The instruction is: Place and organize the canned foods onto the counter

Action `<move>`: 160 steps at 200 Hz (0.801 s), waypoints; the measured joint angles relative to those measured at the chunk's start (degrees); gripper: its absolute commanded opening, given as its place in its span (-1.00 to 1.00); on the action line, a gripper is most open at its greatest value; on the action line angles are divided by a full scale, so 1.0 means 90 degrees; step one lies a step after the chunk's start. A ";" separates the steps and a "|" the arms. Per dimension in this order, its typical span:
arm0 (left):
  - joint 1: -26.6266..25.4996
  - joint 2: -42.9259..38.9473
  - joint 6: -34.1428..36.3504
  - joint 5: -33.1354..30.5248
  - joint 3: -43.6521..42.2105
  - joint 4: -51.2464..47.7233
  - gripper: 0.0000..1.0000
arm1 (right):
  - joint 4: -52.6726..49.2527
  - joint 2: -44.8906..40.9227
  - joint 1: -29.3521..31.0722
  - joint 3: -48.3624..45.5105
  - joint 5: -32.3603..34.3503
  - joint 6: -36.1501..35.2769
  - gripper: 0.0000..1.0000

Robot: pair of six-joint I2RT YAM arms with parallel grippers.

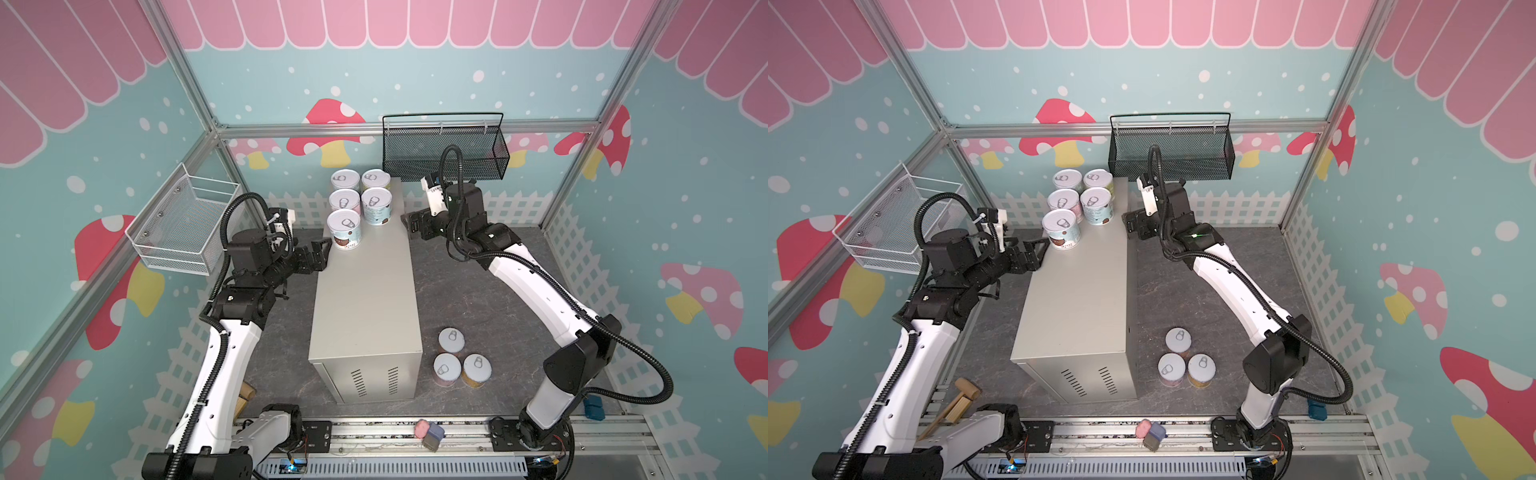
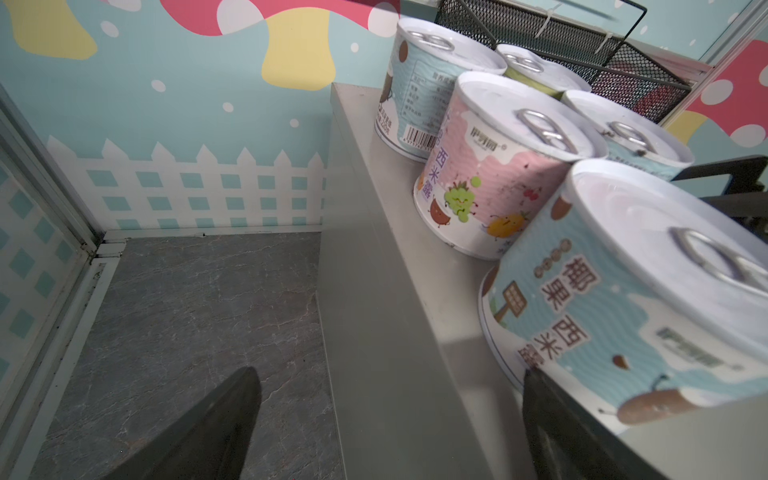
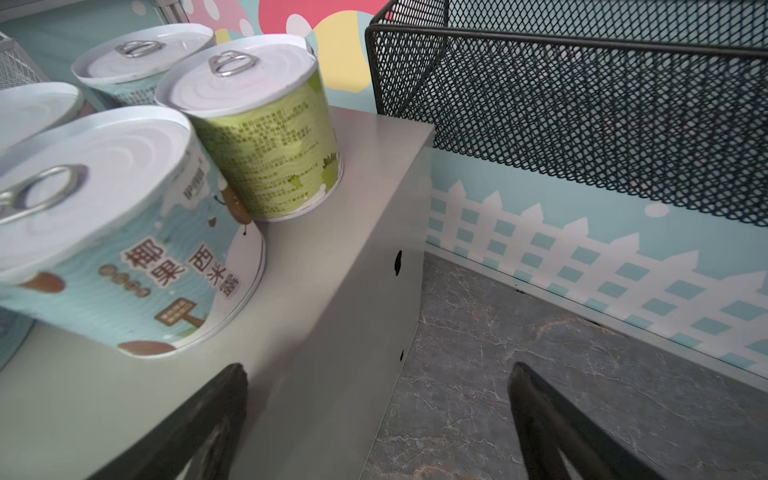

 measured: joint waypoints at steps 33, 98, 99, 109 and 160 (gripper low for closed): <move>0.0007 -0.0015 -0.0027 -0.0112 -0.0002 0.0000 0.99 | -0.0117 -0.0464 -0.0010 -0.0495 0.0129 -0.0022 0.98; 0.0061 -0.0478 -0.0124 -0.0804 -0.0022 -0.0372 0.99 | -0.0857 -0.2273 -0.0010 -0.2531 0.0503 0.0083 0.99; 0.0061 -0.0486 -0.0124 -0.0806 -0.0022 -0.0379 0.99 | -0.0860 -0.2295 -0.0012 -0.2557 0.0510 0.0085 0.99; 0.0061 -0.0612 -0.0124 -0.0860 -0.0066 -0.0461 0.99 | -0.1018 -0.2616 -0.0010 -0.2946 0.0636 0.0214 0.99; 0.0061 -0.1433 -0.0121 -0.0889 -0.0529 -0.0755 0.99 | -0.2140 -0.3694 -0.0017 -0.4588 0.1190 0.1241 0.99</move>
